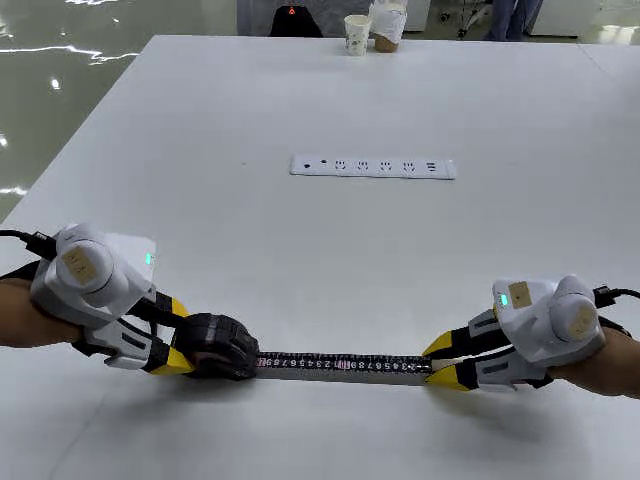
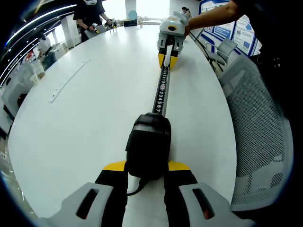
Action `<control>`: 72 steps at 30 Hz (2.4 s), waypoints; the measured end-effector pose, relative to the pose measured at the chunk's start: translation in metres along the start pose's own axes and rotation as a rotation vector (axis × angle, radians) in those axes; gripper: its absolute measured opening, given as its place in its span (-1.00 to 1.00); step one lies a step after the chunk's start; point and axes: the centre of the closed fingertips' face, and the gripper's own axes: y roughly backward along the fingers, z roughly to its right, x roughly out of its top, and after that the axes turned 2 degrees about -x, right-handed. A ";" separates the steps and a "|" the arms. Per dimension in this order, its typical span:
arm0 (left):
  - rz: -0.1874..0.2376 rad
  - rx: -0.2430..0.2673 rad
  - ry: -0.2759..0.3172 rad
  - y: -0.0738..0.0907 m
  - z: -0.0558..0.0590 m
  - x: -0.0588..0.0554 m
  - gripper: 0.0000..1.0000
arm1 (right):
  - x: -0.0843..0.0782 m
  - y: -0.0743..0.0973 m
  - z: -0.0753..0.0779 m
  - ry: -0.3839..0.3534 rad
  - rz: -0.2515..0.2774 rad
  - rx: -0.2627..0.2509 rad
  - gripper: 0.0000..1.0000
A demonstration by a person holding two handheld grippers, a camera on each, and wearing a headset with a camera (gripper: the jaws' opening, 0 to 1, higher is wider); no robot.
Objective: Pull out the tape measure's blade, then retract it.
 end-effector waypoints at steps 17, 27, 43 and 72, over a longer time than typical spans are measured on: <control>-0.012 -0.004 -0.007 -0.001 0.001 0.001 -0.54 | -0.020 0.018 0.000 -0.018 -0.036 -0.009 -0.83; -0.028 -0.004 -0.027 -0.001 0.001 0.001 -0.53 | -0.019 0.017 -0.002 -0.022 -0.052 0.001 -0.81; -0.038 -0.005 -0.046 -0.001 0.001 0.002 -0.51 | -0.020 0.016 -0.001 -0.004 -0.096 0.028 -0.78; -0.041 0.014 -0.012 0.008 0.005 -0.002 -0.23 | -0.022 0.026 -0.002 -0.021 -0.131 -0.020 -0.57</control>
